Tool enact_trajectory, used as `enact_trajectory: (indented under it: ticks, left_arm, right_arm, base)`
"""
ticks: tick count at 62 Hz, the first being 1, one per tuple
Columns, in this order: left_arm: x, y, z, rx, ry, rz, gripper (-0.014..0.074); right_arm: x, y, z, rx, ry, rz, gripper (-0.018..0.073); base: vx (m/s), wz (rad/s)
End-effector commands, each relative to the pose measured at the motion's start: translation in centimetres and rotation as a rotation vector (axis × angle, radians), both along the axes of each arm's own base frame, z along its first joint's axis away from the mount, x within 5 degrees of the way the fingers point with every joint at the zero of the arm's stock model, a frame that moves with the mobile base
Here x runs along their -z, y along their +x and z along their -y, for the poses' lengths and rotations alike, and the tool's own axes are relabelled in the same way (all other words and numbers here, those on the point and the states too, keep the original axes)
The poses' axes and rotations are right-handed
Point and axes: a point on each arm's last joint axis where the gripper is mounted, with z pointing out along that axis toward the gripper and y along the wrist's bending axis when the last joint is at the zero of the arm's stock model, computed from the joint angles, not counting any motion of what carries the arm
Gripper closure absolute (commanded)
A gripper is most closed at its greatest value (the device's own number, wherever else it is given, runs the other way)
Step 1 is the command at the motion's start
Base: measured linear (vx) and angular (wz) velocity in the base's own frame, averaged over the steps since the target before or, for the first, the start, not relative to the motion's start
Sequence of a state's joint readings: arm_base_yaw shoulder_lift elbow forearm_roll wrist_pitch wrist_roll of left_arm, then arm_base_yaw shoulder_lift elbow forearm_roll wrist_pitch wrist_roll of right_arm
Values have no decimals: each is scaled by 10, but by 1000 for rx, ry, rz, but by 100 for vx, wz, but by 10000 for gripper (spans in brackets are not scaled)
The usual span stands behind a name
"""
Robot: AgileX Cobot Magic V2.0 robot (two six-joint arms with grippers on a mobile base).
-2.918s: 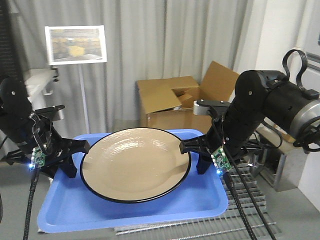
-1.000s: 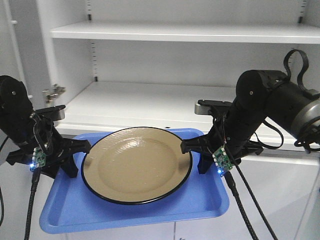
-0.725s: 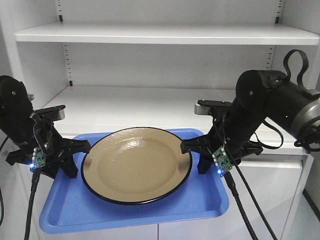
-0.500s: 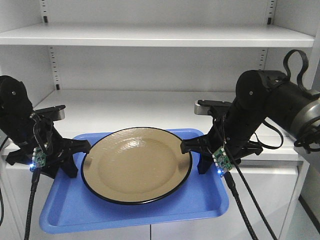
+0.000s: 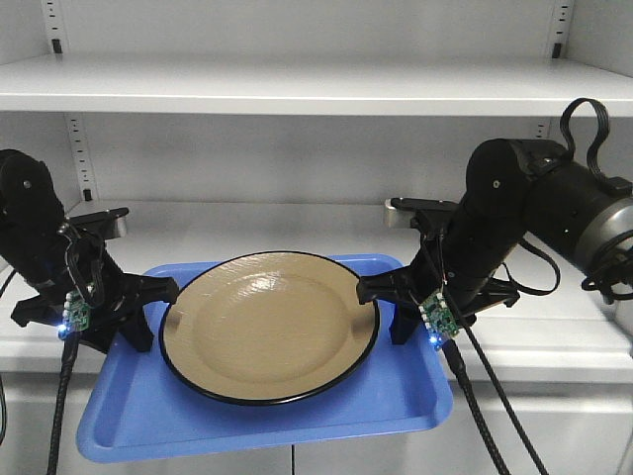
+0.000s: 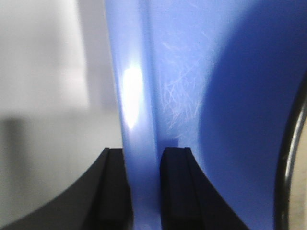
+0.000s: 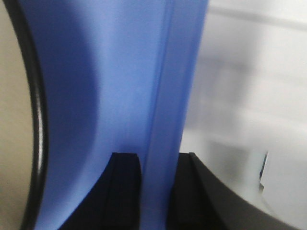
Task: Place disk in tray to left cabinet
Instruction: 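Hold the tray while the base drives up to the open cabinet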
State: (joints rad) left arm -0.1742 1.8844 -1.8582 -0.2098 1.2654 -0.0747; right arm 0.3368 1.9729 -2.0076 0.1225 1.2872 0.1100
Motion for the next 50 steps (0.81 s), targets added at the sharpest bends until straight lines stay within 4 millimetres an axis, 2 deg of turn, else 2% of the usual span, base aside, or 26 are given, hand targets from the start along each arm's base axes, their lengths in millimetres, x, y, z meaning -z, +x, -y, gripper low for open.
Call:
enact_trajectory:
  ticks: [1, 26, 50]
  left_arm:
    - [-36, -14, 13, 30, -99, 96, 597]
    - [-36, -14, 13, 30, -99, 96, 597]
    - [-36, -14, 13, 30, -99, 96, 597]
  right_arm:
    - [-42, -17, -5, -28, 100, 101, 561]
    - [-42, -17, -5, -28, 100, 101, 561]
    - [-42, -17, -5, -28, 100, 101, 561]
  base:
    - [28, 0]
    - [24, -1]
    - [11, -7]
